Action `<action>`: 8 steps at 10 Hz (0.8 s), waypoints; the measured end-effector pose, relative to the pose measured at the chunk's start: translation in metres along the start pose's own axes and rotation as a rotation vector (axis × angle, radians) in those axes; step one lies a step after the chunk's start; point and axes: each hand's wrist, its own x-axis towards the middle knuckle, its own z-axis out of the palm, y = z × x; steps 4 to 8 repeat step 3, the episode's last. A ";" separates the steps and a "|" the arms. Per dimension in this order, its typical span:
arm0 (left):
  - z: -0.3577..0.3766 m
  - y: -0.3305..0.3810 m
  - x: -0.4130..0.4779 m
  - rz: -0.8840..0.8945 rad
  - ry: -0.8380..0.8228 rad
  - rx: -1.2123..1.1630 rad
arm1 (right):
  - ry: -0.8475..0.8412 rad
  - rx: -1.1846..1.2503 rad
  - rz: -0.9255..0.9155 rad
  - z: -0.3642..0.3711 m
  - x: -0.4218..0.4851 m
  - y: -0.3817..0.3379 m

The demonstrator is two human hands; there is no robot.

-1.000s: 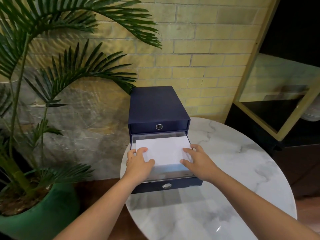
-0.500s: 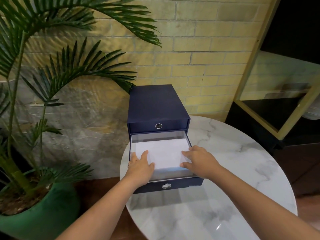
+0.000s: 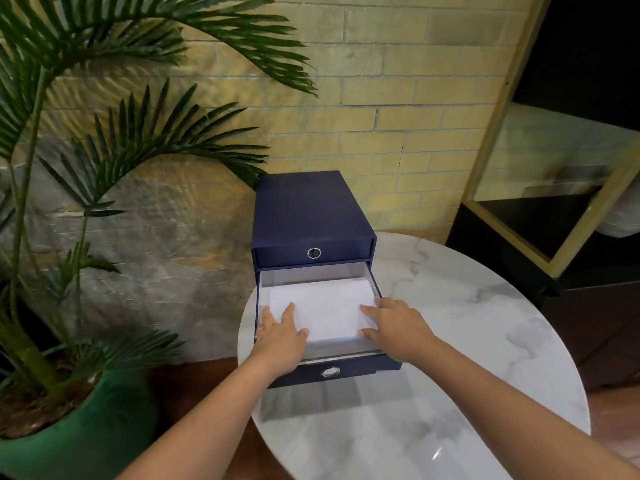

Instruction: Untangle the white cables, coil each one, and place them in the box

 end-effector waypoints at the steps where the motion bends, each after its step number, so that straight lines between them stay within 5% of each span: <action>1: -0.002 0.001 0.001 -0.003 0.000 0.021 | 0.005 0.007 -0.005 -0.003 0.000 0.001; 8: -0.012 0.012 0.007 0.058 0.097 0.016 | 0.011 0.054 -0.040 -0.017 0.005 0.011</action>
